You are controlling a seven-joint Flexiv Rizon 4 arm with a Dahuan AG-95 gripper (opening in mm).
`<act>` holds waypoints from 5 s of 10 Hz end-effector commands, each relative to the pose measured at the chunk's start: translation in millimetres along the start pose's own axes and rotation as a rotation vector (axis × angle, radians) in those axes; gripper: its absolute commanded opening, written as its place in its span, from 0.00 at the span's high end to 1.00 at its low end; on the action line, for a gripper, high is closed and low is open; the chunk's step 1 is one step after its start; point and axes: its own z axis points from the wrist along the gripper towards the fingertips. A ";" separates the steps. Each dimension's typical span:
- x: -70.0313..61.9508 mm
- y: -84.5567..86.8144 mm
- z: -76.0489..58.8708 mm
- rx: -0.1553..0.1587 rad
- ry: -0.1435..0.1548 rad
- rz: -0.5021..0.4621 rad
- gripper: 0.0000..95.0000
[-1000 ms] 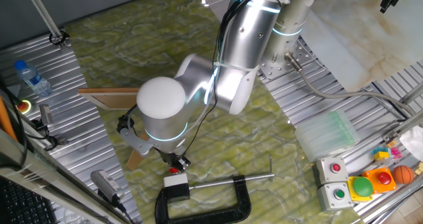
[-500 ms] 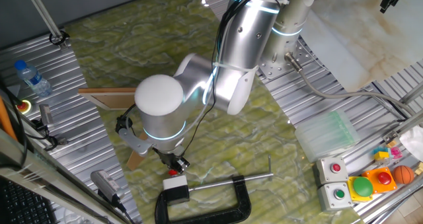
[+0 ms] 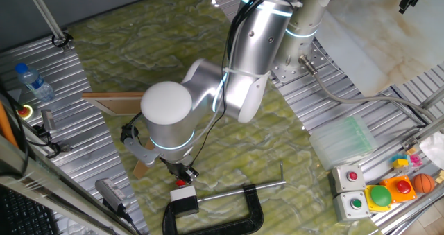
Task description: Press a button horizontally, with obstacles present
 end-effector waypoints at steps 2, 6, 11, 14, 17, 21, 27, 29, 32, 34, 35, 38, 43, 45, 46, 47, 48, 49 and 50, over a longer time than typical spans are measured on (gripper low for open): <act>-0.5 -0.3 -0.3 0.020 -0.002 -0.028 1.00; -0.9 0.0 -0.7 0.014 -0.013 -0.035 1.00; -2.0 0.4 -0.4 0.019 -0.007 -0.036 1.00; -2.1 0.2 0.3 0.017 -0.006 -0.038 1.00; -3.0 0.2 1.6 0.012 -0.010 -0.041 1.00; -7.3 3.5 -1.5 0.013 -0.012 -0.043 1.00; -15.6 7.9 -0.3 -0.004 -0.037 -0.028 1.00; -16.6 8.2 1.4 0.013 -0.029 -0.031 1.00; -16.2 7.8 1.9 0.207 0.067 -0.122 1.00; -10.2 1.5 4.6 0.204 0.050 -0.139 1.00; -5.7 -6.5 2.8 0.197 0.049 -0.163 1.00; 2.0 -25.5 -6.1 0.117 0.021 -0.193 1.00; 4.6 -26.7 -22.8 0.078 0.030 -0.150 1.00; 8.4 -24.9 -39.2 0.066 0.045 -0.109 1.00; 11.5 -22.6 -49.6 0.063 0.043 -0.084 1.00; 13.5 -21.4 -56.0 0.057 0.038 -0.074 1.00; 16.5 -19.9 -64.2 0.046 0.030 -0.058 1.00; 19.2 -20.1 -71.3 0.041 0.026 -0.046 1.00; 23.1 -20.5 -80.4 0.026 0.020 -0.023 1.00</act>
